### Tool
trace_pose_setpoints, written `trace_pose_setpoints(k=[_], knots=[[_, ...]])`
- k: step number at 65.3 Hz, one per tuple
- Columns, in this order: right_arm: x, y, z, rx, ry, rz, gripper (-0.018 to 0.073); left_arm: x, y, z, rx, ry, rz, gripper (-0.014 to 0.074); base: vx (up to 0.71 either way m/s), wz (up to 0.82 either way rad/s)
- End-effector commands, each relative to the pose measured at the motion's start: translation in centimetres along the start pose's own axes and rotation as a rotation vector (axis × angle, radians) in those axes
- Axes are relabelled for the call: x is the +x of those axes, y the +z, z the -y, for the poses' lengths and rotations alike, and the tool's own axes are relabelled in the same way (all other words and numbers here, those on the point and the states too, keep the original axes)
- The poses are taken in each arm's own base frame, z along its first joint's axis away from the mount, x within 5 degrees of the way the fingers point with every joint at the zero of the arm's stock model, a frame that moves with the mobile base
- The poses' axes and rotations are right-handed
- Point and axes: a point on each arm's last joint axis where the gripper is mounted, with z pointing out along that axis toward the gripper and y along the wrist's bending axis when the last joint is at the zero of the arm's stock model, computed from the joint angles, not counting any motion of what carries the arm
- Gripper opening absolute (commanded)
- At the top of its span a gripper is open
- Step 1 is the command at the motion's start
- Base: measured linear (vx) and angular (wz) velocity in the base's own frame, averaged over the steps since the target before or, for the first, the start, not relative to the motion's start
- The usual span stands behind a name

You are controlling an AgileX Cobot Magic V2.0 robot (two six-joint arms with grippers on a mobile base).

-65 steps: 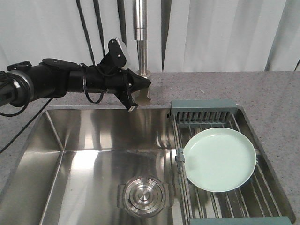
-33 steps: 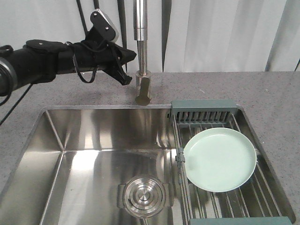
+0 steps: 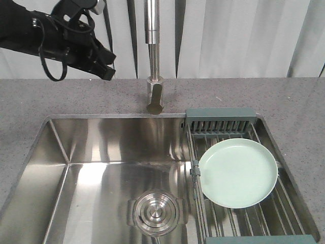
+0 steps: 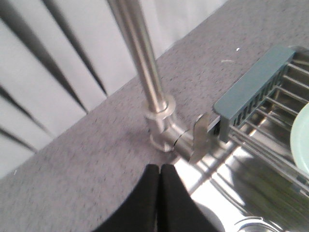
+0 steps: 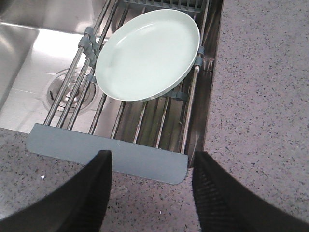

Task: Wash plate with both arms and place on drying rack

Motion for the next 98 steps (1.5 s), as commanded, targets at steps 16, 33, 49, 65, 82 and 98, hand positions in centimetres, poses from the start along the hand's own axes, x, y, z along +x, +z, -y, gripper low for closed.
trace_pose_setpoints(k=[16, 33, 49, 65, 82, 98], knots=[[-1.0, -0.5, 0.0, 0.007, -0.002, 0.069, 0.0379, 1.1, -8.2, 0.7, -0.243, -0.229, -0.011, -0.0007, 0.00, 0.00], [-1.0, -0.5, 0.0, 0.007, -0.002, 0.069, 0.0379, 6.0, -10.5, 3.0, -0.283, -0.320, -0.003, -0.0007, 0.00, 0.00], [-1.0, -0.5, 0.0, 0.007, -0.002, 0.069, 0.0379, 10.2, -12.6, 4.7, -0.349, -0.421, -0.027, -0.0007, 0.00, 0.00], [-1.0, -0.5, 0.0, 0.007, -0.002, 0.069, 0.0379, 14.0, -14.4, 6.4, -0.394, -0.486, -0.023, -0.0007, 0.00, 0.00], [-1.0, -0.5, 0.0, 0.007, -0.002, 0.069, 0.0379, 17.7, -15.4, 8.3, -0.391, -0.497, -0.040, -0.0007, 0.00, 0.00], [-1.0, -0.5, 0.0, 0.007, -0.002, 0.069, 0.0379, 20.1, -15.4, 9.2, -0.388, -0.502, -0.075, -0.0006, 0.00, 0.00]])
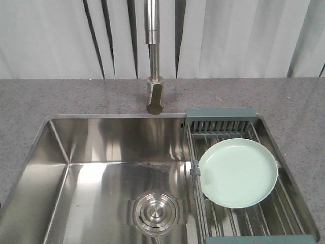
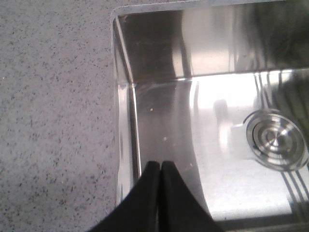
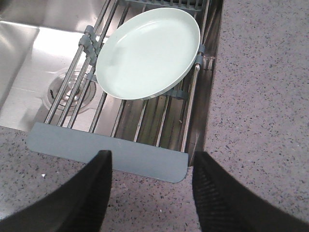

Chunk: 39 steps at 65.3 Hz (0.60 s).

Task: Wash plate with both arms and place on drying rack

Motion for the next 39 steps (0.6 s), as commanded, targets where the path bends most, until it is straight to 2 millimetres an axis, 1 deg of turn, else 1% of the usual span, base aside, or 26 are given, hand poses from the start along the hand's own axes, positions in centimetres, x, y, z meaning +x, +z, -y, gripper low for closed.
trace_pose_setpoints(k=[1, 29, 39], knots=[[-1.05, -0.51, 0.04, 0.008, -0.002, 0.074, 0.0379, -0.56, -0.55, 0.04, 0.009, -0.010, 0.060, -0.0006, 0.00, 0.00], [-1.01, -0.51, 0.03, 0.008, -0.002, 0.069, 0.0379, -0.54, -0.58, 0.00, 0.006, -0.008, 0.058, -0.0006, 0.00, 0.00], [-1.01, -0.51, 0.03, 0.008, -0.002, 0.069, 0.0379, -0.07, -1.44, -0.15, 0.013, 0.005, 0.119, -0.0006, 0.00, 0.00]])
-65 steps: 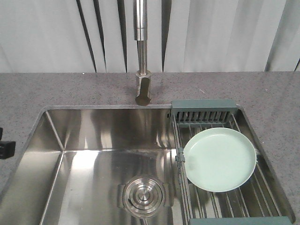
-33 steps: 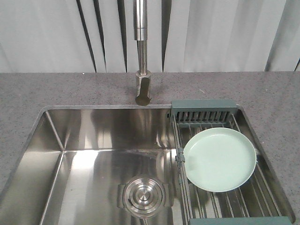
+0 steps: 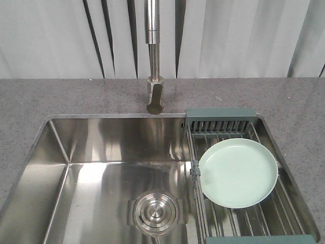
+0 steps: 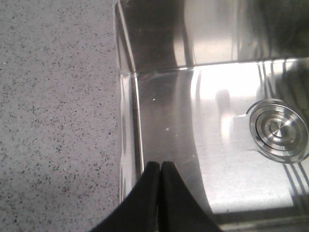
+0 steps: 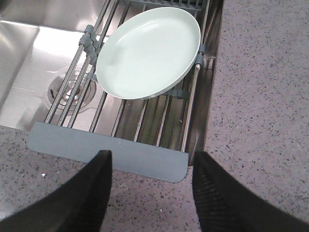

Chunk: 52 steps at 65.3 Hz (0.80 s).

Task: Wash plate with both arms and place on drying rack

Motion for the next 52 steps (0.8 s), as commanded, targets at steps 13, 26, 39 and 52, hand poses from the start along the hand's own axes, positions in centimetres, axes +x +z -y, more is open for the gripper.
trace_pose_setpoints(k=[13, 26, 39, 52], knots=[[-1.0, -0.5, 0.0, 0.008, -0.002, 0.070, 0.0379, 0.6, -1.9, -0.6, 0.025, -0.061, 0.309, -0.0006, 0.00, 0.00], [-1.0, -0.5, 0.0, 0.008, -0.002, 0.070, 0.0379, 2.8, -1.7, -1.0, -0.004, -0.055, 0.536, -0.0006, 0.00, 0.00], [-1.0, -0.5, 0.0, 0.008, -0.002, 0.070, 0.0379, 6.0, -0.5, -1.4, -0.061, -0.084, 0.727, -0.0006, 0.00, 0.00], [-1.0, -0.5, 0.0, 0.008, -0.002, 0.070, 0.0379, 9.0, 1.0, -1.6, -0.090, -0.091, 0.844, -0.0006, 0.00, 0.00]])
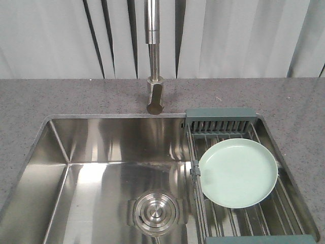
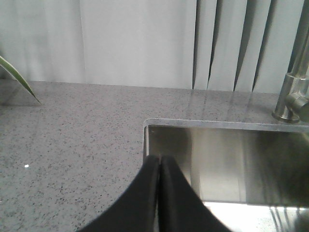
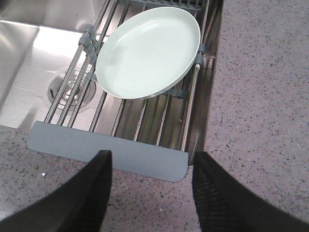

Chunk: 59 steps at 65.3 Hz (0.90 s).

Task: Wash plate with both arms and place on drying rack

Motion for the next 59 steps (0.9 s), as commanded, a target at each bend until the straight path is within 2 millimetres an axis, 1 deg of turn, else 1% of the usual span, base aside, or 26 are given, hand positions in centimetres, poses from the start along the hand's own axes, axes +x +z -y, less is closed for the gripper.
trace_pose_setpoints(k=[1, 6, 16, 50, 59], knots=[[-1.04, -0.51, 0.03, 0.008, -0.002, 0.073, 0.0379, -0.38, -0.32, -0.13, -0.011, -0.013, 0.156, -0.0006, 0.00, 0.00], [-1.03, -0.51, 0.03, 0.008, -0.002, 0.071, 0.0379, 0.26, -0.54, -0.17, -0.012, -0.021, 0.177, -0.0006, 0.00, 0.00], [-1.04, -0.51, 0.03, 0.008, -0.002, 0.072, 0.0379, 0.12, -1.20, -0.11, -0.010, 0.014, 0.222, -0.0006, 0.00, 0.00], [-0.99, -0.54, 0.02, 0.008, -0.003, 0.071, 0.0379, 0.38, -1.11, -0.13, -0.009, 0.003, 0.190, -0.0006, 0.00, 0.00], [-0.99, -0.54, 0.02, 0.008, -0.003, 0.071, 0.0379, 0.04, -1.19, -0.11, -0.008, -0.003, 0.222, -0.0006, 0.00, 0.00]])
